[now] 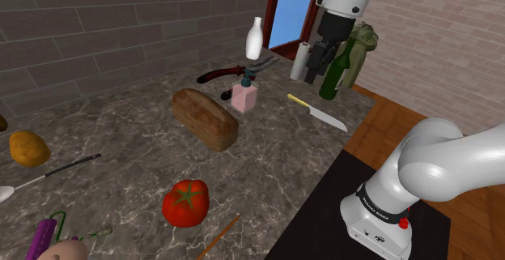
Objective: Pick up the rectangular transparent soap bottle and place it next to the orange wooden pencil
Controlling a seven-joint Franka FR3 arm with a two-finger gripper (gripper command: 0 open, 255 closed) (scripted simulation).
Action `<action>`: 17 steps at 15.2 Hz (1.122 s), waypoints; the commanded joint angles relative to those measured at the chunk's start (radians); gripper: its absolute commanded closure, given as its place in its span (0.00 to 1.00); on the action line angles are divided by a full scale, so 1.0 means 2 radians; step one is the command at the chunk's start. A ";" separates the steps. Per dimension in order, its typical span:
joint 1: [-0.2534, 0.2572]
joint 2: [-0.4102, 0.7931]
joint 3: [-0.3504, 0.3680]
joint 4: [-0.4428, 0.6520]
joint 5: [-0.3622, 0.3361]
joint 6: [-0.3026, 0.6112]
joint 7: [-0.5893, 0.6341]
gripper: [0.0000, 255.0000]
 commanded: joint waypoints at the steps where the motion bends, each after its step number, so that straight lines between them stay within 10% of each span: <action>1: 0.000 0.000 0.000 0.000 0.000 0.000 0.000 0.00; 17: -0.020 0.306 -0.013 0.152 -0.022 0.160 -0.013 0.00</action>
